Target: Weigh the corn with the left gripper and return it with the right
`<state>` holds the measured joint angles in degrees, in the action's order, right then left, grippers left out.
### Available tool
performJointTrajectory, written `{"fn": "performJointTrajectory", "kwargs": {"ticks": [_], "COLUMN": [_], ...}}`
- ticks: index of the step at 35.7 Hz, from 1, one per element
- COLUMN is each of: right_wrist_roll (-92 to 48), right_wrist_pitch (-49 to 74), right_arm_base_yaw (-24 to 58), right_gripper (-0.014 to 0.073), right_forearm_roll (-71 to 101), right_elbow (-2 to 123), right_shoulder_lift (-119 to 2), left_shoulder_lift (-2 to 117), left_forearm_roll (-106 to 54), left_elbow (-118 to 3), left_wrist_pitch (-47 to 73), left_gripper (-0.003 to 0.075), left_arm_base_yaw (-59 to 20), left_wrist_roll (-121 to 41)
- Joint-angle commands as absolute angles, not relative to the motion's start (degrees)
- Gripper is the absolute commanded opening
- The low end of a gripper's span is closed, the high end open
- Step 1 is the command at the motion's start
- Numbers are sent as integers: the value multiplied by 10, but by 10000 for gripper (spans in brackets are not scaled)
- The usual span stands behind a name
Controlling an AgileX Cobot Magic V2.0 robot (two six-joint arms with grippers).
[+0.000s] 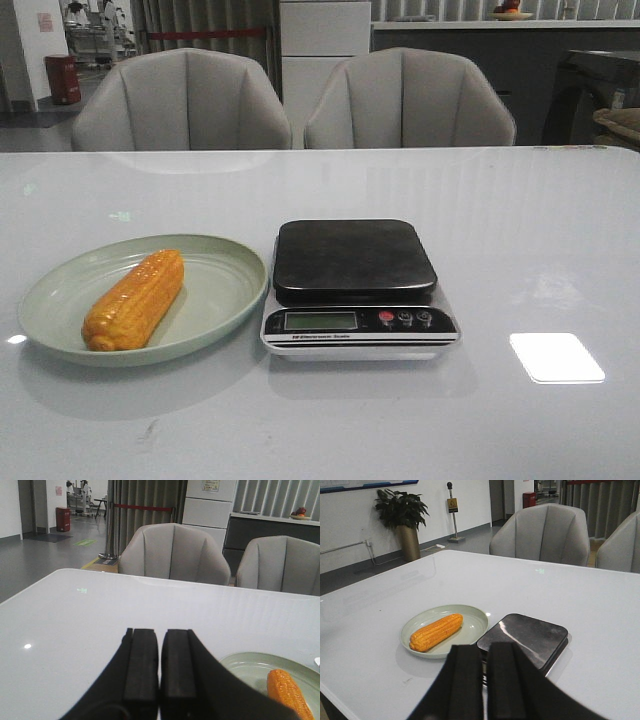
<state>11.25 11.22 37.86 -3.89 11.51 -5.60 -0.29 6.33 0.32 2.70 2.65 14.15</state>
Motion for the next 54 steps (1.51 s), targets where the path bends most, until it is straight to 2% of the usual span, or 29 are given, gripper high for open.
{"fn": "performJointTrajectory", "kwargs": {"ticks": [1,19,25,35,39,46,54], "right_wrist_roll": [107,94,91,91,91,91,91], "right_wrist_pitch": [68,67,61,-7,-21,-27,-22], "right_arm_base_yaw": [376,358,268,71,24,2,2], "right_gripper": [196,196,196,196,196,196,196], "right_forearm_roll": [-46,-49,-49,-49,-49,-49,-49], "right_elbow": [131,121,109,57,37,-1,-21], "right_shoulder_lift": [-62,-62,-62,-56,-34,18,16], "left_shoulder_lift": [-16,-16,-16,-16,-16,-16,-15], "left_forearm_roll": [65,65,65,65,65,65,65], "left_elbow": [21,21,21,21,21,21,21], "left_wrist_pitch": [-16,-16,-16,-16,-16,-16,-16], "left_gripper": [114,114,114,114,114,114,114], "left_arm_base_yaw": [28,28,28,28,28,28,28], "left_wrist_roll": [141,141,141,141,141,141,141]}}
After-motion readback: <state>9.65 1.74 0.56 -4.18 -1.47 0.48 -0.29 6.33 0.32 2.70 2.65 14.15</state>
